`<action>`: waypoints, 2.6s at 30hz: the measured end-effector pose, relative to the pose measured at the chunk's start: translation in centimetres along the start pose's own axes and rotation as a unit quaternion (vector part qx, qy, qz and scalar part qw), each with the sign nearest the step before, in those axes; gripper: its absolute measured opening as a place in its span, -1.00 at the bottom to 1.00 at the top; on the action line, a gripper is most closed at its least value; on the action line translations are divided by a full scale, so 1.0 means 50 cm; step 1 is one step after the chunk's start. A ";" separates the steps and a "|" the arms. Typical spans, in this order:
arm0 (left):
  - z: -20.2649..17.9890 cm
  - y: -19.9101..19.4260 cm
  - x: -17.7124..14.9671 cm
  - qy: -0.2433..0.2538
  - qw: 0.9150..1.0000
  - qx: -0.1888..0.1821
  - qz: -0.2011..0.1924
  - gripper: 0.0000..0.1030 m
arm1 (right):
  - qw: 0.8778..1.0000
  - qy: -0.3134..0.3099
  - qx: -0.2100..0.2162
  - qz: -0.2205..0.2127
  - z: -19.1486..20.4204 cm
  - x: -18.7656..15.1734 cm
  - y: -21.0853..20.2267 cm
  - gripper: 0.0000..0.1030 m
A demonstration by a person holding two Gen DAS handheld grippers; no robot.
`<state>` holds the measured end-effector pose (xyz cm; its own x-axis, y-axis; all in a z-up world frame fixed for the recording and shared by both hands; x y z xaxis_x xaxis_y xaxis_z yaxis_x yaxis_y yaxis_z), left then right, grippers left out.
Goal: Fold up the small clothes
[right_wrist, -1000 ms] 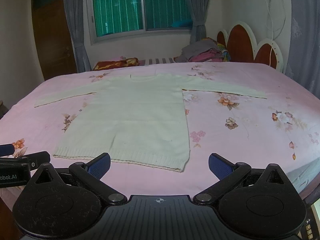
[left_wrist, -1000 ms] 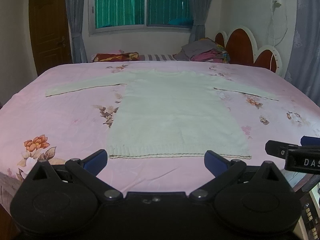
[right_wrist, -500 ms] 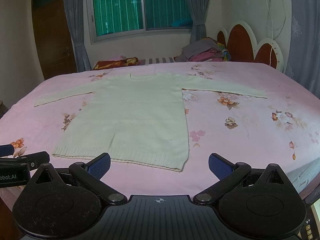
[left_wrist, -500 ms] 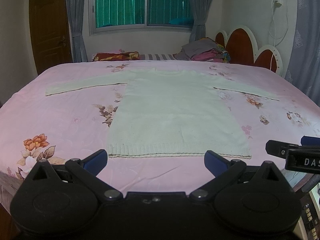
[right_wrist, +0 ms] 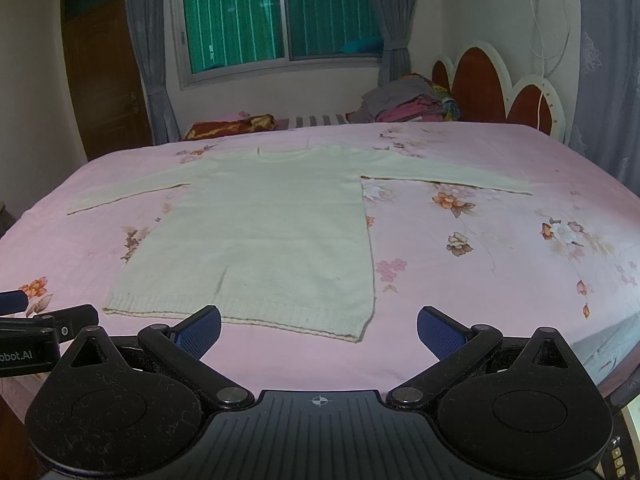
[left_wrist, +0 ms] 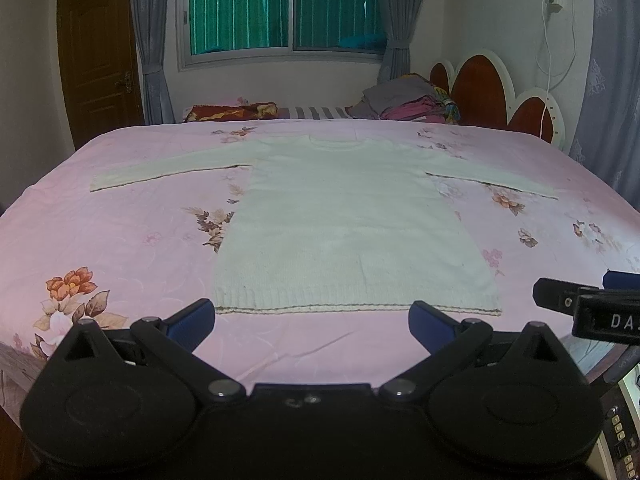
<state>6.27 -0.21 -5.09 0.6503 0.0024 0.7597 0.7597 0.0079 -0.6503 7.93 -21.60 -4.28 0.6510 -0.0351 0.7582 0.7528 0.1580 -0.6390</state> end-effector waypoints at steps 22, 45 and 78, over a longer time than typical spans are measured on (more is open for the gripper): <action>-0.006 0.069 0.089 0.012 1.000 -0.003 -0.005 0.99 | 0.999 0.025 -0.025 -0.008 -0.052 0.076 0.062 1.00; -0.004 0.314 0.281 0.035 0.997 -0.074 0.002 0.99 | 0.991 0.074 -0.111 -0.019 -0.129 0.267 0.249 1.00; -0.268 0.673 0.432 0.024 0.996 -0.015 0.090 0.99 | 0.926 0.351 -0.142 -0.001 -0.869 0.336 0.627 -0.07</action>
<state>45.99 -13.32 -10.62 0.7751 -0.0470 0.6301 0.6300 -0.0185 -0.7764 46.69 -60.11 -17.17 0.4774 -0.6827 0.5531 0.6851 -0.1050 -0.7209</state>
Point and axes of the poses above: each gripper's, at about its wrist camera, not at the fingertips, and y roughly the way its jaws point, z to its left, x to its top, the point moved 7 cm from there along y, roughly the way its jaws point, and after that the axes turned 3 degrees about z, right-handed, at the moved point
